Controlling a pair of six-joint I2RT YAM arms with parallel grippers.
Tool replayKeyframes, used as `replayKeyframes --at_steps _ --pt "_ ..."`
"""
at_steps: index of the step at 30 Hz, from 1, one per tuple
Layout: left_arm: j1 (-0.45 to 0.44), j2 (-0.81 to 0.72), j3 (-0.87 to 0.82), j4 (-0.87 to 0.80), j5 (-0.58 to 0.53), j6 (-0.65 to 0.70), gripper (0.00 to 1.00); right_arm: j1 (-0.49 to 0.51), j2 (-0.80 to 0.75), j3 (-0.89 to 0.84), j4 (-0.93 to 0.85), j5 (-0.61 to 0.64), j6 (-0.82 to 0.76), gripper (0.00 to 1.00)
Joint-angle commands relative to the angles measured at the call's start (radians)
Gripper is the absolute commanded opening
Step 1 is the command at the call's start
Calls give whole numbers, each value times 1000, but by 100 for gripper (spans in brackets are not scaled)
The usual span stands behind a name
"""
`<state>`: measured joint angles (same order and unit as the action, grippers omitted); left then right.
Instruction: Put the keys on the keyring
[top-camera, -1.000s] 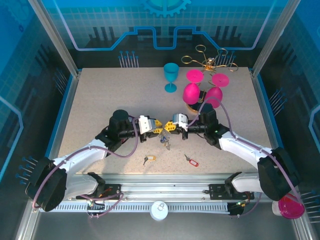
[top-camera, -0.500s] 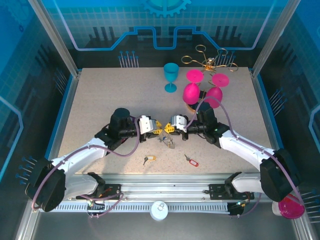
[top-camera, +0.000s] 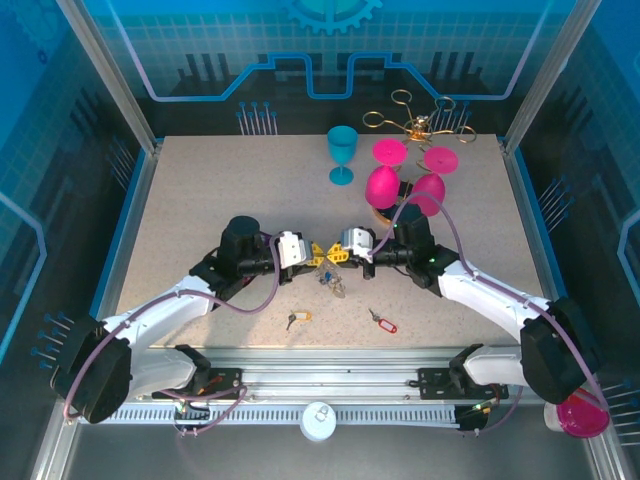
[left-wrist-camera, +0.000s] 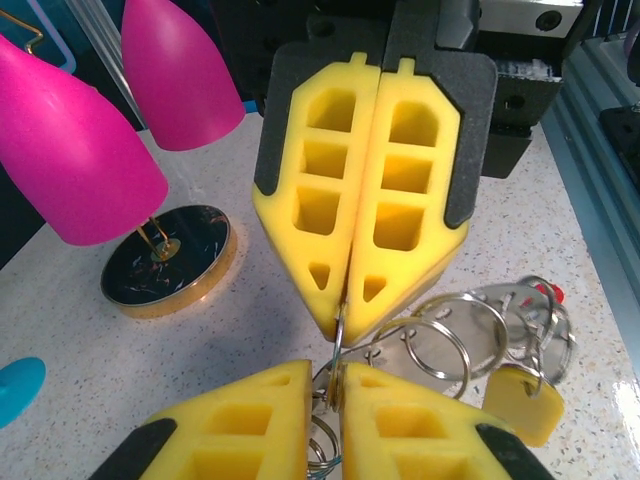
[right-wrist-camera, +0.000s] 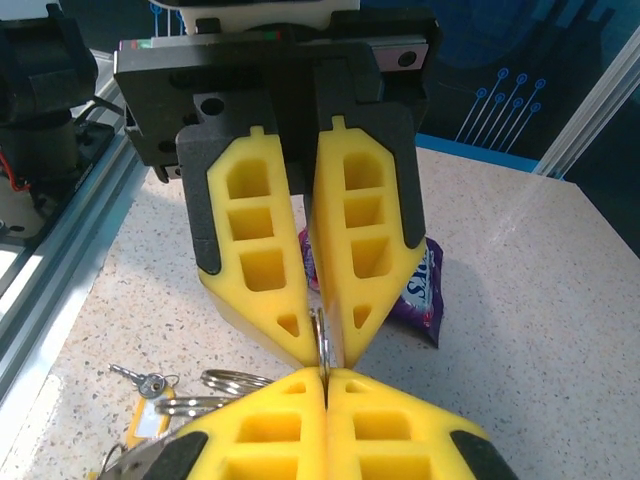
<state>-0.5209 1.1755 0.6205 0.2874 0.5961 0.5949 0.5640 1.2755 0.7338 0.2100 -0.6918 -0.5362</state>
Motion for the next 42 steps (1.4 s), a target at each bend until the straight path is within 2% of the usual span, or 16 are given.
replayKeyframes --at_steps 1,5,9,10,13,14,15,17,20,26,34,42 --pt "-1 6 16 55 8 -20 11 16 -4 -5 54 -37 22 0" --pt "-2 5 15 61 6 -15 2 16 -4 -10 54 -36 24 0" --pt "-3 -3 8 78 5 2 0 16 -9 -14 46 -19 15 0" --pt "-7 -7 5 83 -9 16 0 16 -13 -22 52 6 17 4" --pt "-31 -29 -9 94 -87 105 0 7 -42 -56 93 91 24 34" --pt "-45 -35 -14 93 -129 155 0 2 -53 -71 105 123 24 41" --pt "-56 -39 -16 84 -164 203 0 -2 -63 -82 114 151 23 42" --pt "-83 -39 -18 57 -247 323 0 -10 -84 -105 118 225 12 42" --pt "-106 -35 -29 60 -314 454 0 -13 -112 -137 116 327 5 40" --pt "-131 -28 -48 87 -369 627 0 -13 -164 -203 126 423 72 38" --pt "-137 -21 -61 114 -356 687 0 -13 -220 -274 185 499 204 35" --pt "-137 -25 -64 118 -333 666 0 -13 -234 -272 157 464 223 35"
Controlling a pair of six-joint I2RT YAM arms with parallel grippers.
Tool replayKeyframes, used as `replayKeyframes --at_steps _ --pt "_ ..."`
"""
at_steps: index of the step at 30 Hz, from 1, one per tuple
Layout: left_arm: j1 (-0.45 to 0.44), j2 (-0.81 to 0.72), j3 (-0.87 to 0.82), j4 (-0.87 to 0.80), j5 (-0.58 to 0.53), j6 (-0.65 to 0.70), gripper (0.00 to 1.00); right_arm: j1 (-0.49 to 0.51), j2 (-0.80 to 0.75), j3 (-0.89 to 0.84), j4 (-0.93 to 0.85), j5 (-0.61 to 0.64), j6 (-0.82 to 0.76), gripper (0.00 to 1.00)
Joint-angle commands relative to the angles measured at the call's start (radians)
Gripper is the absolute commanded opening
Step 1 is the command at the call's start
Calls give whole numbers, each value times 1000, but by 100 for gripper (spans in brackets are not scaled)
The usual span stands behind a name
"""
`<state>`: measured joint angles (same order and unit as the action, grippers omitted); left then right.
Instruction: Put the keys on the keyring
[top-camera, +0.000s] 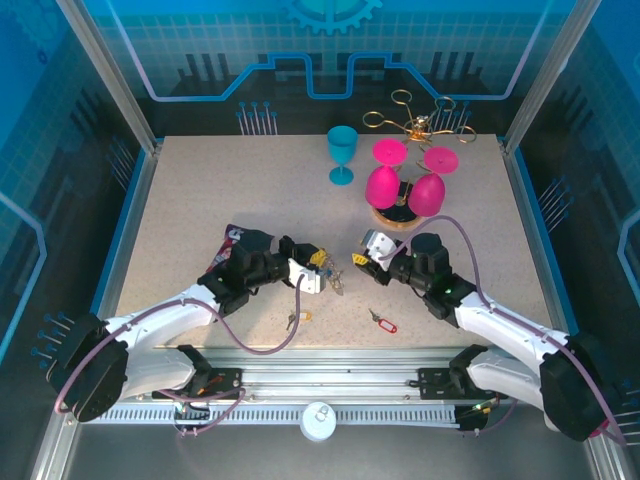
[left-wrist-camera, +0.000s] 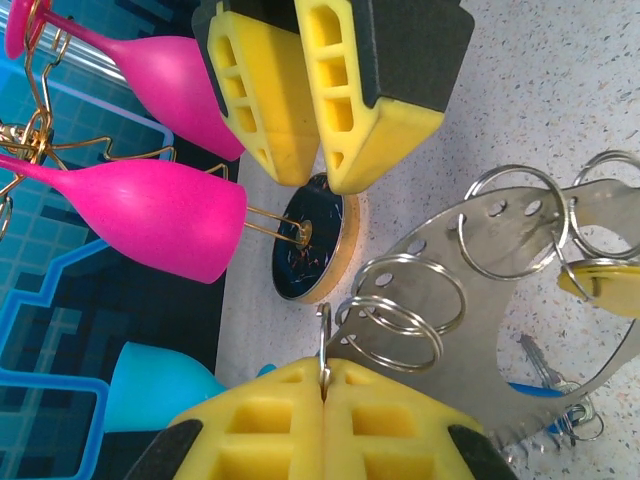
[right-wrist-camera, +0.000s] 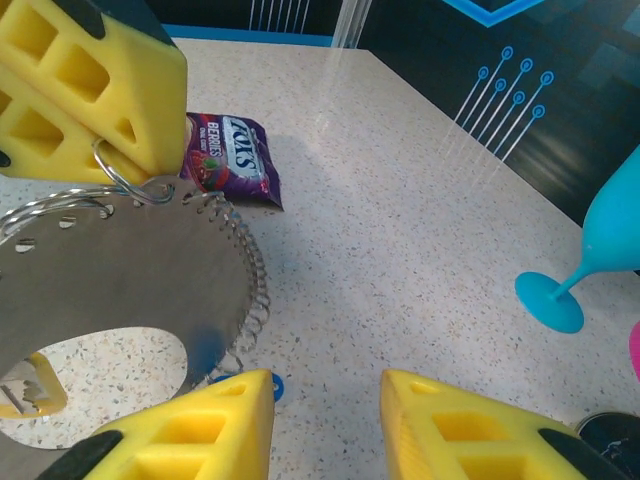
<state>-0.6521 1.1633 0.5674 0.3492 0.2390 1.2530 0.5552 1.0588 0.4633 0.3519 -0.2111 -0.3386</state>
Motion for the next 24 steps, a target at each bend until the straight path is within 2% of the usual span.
replayKeyframes --at_steps 1,4,6,14,24 --pt "-6 -15 -11 57 30 -1 0 -6 -17 0 16 -53 14 35" --pt "1 -23 -10 51 61 -31 0 5 -13 2 21 -179 -65 37" --pt "5 -26 -6 38 88 -54 0 18 6 23 14 -211 -109 37" --pt "18 -29 5 4 137 -87 0 55 82 78 41 -237 -242 32" --pt "22 -26 14 -16 158 -96 0 80 113 98 67 -275 -283 27"
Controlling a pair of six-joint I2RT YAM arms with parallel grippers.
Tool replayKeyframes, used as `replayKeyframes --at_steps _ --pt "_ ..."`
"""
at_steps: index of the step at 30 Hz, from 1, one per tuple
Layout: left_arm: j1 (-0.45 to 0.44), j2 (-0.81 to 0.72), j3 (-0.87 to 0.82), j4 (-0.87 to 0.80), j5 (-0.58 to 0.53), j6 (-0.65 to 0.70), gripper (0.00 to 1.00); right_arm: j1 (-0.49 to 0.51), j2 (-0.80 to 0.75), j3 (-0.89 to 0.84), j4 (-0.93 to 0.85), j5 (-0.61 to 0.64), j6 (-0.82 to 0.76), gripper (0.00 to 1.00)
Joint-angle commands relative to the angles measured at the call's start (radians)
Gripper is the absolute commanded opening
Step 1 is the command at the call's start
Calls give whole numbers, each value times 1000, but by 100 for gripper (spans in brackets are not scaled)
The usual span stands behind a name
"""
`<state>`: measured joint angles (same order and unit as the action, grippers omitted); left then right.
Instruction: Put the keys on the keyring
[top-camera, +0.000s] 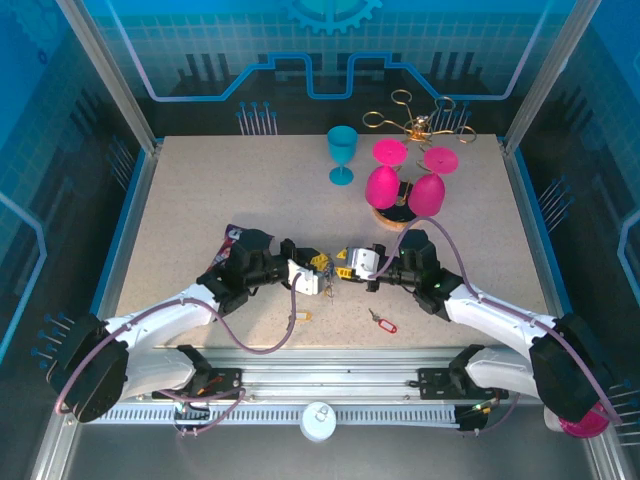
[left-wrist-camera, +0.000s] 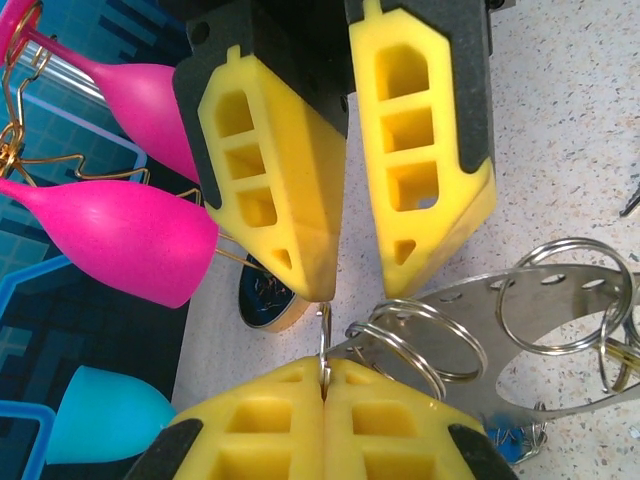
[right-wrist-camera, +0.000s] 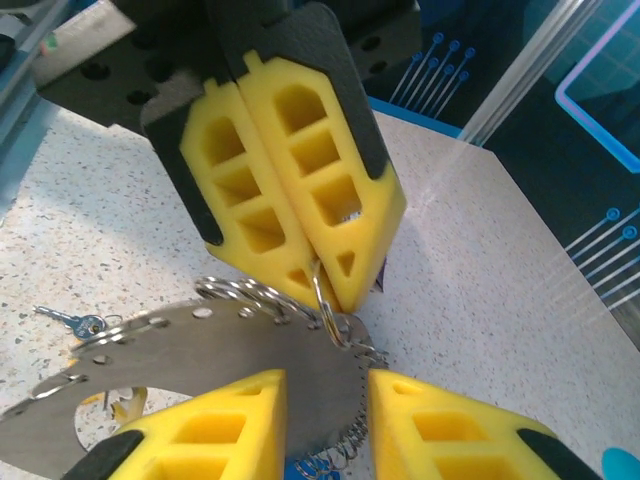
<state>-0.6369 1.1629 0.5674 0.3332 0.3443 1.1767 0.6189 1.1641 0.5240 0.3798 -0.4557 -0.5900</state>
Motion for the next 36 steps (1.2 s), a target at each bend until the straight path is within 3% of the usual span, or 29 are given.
replayKeyframes --at_steps 1,20,36 --pt "6 -25 14 -2 53 -19 0 19 11 39 41 -29 -35 26" --pt "7 -20 22 -14 70 -32 0 50 52 74 28 -18 -91 20" --pt "6 -21 19 10 77 -52 0 68 70 88 -10 23 -149 0"
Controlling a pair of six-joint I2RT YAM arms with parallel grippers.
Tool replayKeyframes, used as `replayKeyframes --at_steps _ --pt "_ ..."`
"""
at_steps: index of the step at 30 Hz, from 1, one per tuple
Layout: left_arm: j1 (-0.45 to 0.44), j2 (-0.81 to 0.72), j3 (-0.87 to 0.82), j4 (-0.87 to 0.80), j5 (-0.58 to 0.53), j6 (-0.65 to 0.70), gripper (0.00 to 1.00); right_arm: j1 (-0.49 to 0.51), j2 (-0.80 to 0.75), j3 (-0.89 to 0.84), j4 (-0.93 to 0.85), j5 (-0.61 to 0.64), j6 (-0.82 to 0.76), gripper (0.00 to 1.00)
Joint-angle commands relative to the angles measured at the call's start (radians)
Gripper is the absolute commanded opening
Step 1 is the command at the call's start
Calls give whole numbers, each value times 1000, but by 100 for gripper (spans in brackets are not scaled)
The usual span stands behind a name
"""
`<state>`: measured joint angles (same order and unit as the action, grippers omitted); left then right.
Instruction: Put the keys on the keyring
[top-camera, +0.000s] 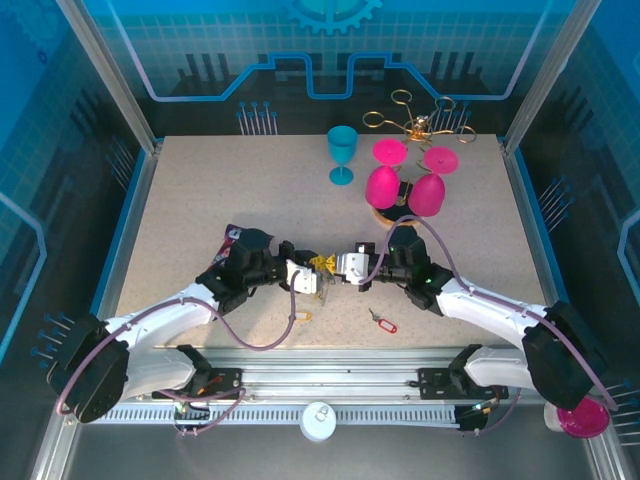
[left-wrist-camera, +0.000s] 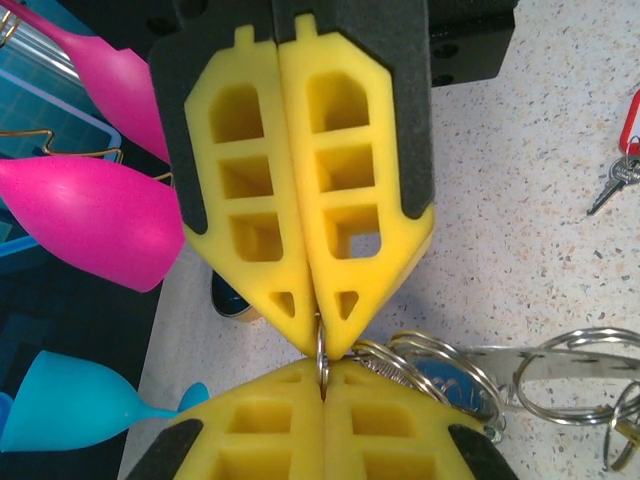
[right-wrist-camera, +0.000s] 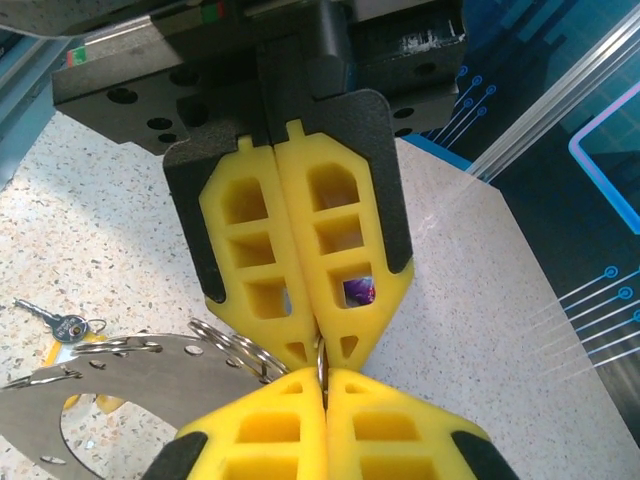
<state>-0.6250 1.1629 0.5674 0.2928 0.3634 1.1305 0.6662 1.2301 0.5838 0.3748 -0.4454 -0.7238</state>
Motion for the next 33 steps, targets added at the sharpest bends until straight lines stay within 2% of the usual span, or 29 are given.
replayKeyframes --at_steps 1,7,11,15,19,24,29,31,33 --pt "-5 -22 18 51 52 -6 0 20 0 25 -5 14 -17 0" --pt "-1 -11 4 63 18 -8 15 23 -14 13 12 12 -16 0" --pt "5 -4 0 63 9 -13 16 20 -21 8 16 11 -16 0" --pt "10 3 2 68 6 -20 16 22 -26 3 17 9 -15 0" --pt "12 8 8 64 5 -24 11 22 -28 -1 21 3 -13 0" --pt "13 9 12 63 0 -26 0 22 -29 -7 30 -3 -9 0" --pt "14 -1 15 62 10 -26 0 21 -23 -22 57 32 -11 0" --pt "14 -6 16 63 20 -29 0 20 -18 -25 69 53 -9 11" --pt "14 -9 16 62 29 -31 0 20 -12 -24 65 57 -17 15"
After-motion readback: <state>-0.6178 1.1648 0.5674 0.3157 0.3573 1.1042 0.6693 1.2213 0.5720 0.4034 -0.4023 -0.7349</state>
